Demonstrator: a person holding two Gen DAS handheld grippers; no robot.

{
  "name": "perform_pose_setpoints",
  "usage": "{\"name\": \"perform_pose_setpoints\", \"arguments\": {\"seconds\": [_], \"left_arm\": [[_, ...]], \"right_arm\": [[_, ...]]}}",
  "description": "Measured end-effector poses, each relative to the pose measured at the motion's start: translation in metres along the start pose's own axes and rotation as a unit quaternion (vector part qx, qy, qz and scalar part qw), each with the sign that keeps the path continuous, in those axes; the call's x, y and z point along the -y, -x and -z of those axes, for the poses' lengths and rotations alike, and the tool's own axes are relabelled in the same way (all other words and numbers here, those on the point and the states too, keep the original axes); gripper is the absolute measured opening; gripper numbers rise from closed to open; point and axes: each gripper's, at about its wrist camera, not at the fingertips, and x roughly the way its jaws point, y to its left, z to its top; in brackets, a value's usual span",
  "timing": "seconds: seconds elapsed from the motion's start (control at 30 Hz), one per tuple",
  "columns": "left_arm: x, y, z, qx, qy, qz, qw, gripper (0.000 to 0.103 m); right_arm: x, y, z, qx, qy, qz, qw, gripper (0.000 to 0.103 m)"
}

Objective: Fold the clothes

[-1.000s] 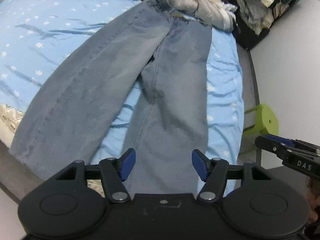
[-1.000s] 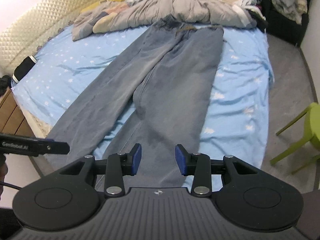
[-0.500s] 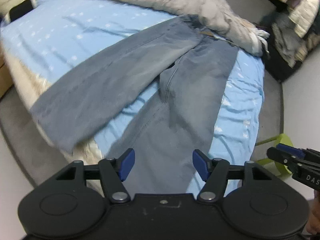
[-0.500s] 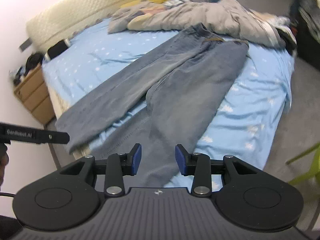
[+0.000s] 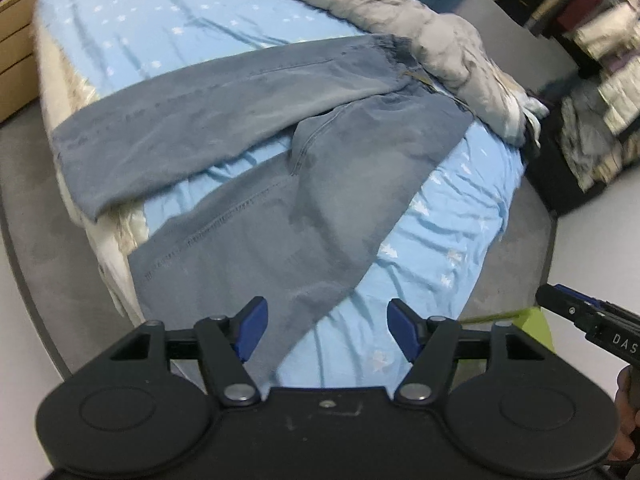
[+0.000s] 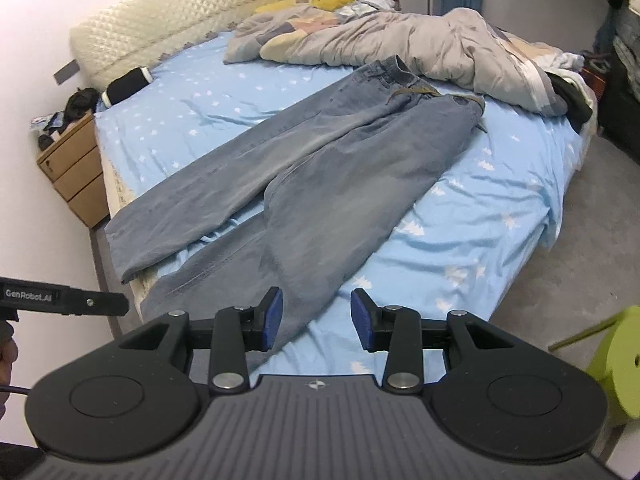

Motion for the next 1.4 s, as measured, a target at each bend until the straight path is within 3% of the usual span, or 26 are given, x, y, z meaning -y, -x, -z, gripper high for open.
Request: {"name": "perform_pose_setpoints", "arguments": {"seconds": [0.2, 0.27, 0.33, 0.47, 0.67, 0.77, 0.97, 1.1, 1.17, 1.23, 1.27, 1.4], "left_arm": [[0.032, -0.008, 0.041, 0.029, 0.116, -0.012, 0.9927, 0.064], [0.036, -0.011, 0.059, 0.038, 0.182, -0.003, 0.9826, 0.065], [0.039, -0.014, 0.077, 0.047, 0.254, 0.011, 0.9661, 0.065], [0.035, -0.014, 0.109, 0.075, 0.376, 0.025, 0.9231, 0.066], [0.002, -0.025, 0.138, 0.125, 0.541, 0.029, 0.8313, 0.067], [-0.015, -0.035, 0.147, 0.152, 0.598, 0.022, 0.7863, 0.068], [-0.04, -0.077, 0.155, 0.176, 0.676, 0.003, 0.7157, 0.068], [-0.047, -0.109, 0.154, 0.177, 0.71, -0.008, 0.6815, 0.068], [-0.05, -0.118, 0.15, 0.179, 0.734, -0.014, 0.6553, 0.067], [-0.052, -0.124, 0.145, 0.186, 0.749, -0.027, 0.6356, 0.068], [-0.053, -0.126, 0.142, 0.189, 0.753, -0.033, 0.6294, 0.068], [-0.057, -0.141, 0.136, 0.175, 0.761, -0.068, 0.621, 0.068]], "right_arm": [[0.066, -0.008, -0.002, -0.001, 0.037, -0.05, 0.998, 0.04], [0.085, -0.005, -0.006, -0.003, 0.065, -0.065, 0.996, 0.04], [0.104, 0.0, -0.01, -0.005, 0.079, -0.075, 0.994, 0.04], [0.138, 0.002, -0.022, -0.005, 0.086, -0.095, 0.992, 0.041], [0.175, -0.018, -0.05, -0.008, 0.077, -0.098, 0.992, 0.041], [0.196, -0.04, -0.069, -0.021, 0.056, -0.093, 0.994, 0.041], [0.228, -0.098, -0.12, -0.051, 0.023, -0.085, 0.995, 0.043], [0.248, -0.142, -0.153, -0.07, 0.025, -0.078, 0.994, 0.045], [0.255, -0.164, -0.167, -0.087, 0.019, -0.066, 0.994, 0.046], [0.264, -0.182, -0.179, -0.109, 0.007, -0.061, 0.992, 0.049], [0.267, -0.191, -0.183, -0.12, 0.003, -0.059, 0.991, 0.052], [0.287, -0.232, -0.205, -0.153, -0.019, -0.04, 0.987, 0.055]]}}
